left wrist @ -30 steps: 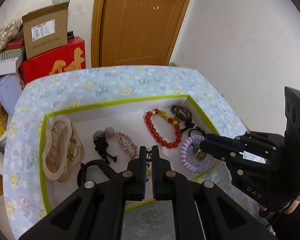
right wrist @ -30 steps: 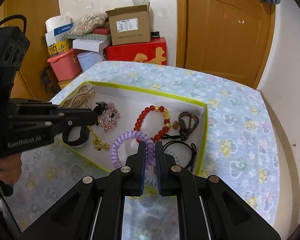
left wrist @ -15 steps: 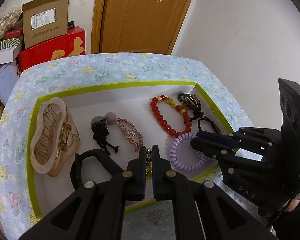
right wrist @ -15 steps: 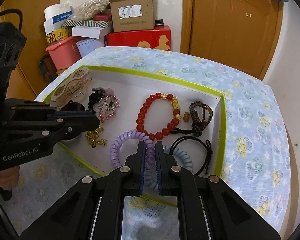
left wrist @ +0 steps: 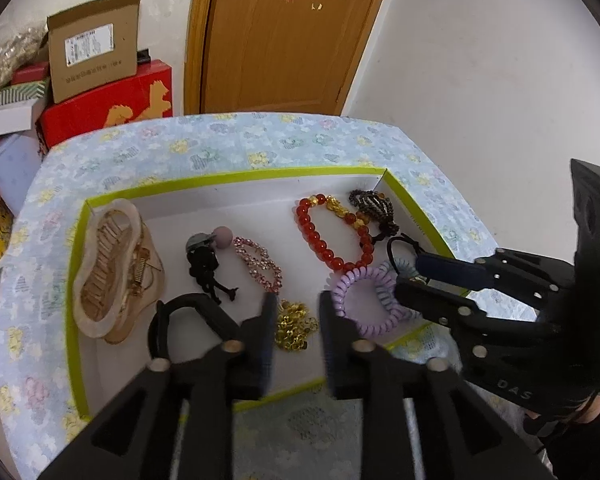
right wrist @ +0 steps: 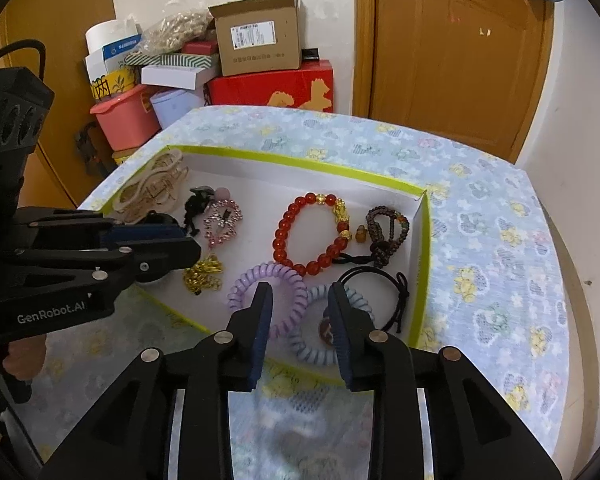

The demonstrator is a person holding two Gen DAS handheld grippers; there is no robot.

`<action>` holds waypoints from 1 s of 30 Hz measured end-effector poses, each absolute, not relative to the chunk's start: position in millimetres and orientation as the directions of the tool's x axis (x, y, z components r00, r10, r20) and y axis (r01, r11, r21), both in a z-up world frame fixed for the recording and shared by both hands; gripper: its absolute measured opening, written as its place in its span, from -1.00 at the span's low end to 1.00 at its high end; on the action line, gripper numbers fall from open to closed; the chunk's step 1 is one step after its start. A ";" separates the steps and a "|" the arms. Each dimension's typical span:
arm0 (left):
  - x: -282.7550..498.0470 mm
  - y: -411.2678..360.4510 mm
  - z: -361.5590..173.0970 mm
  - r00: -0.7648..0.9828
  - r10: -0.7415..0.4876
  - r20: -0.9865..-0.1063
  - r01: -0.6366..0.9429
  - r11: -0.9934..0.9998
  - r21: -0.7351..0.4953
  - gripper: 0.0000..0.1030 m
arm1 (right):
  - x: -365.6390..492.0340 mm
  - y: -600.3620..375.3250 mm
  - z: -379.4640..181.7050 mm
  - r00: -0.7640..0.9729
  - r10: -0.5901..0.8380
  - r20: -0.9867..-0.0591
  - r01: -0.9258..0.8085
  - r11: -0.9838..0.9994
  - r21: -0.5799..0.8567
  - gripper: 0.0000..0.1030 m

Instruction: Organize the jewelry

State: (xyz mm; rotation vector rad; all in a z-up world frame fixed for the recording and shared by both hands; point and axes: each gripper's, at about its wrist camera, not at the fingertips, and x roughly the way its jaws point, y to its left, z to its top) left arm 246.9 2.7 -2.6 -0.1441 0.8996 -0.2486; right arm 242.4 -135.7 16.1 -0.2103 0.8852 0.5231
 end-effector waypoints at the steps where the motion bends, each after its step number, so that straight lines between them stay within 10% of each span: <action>1: 244.6 2.5 -0.7 0.599 -0.272 -0.753 0.153 0.962 -0.226 -0.46 | 239.5 -136.9 18.0 0.521 0.349 -0.779 -0.516 0.856 0.038 -0.42; 30: 74.1 -14.6 24.3 0.694 -0.082 -0.716 0.005 0.994 -0.110 -0.46 | 92.0 -168.2 54.5 0.549 0.384 -0.742 -0.512 0.857 0.065 -0.38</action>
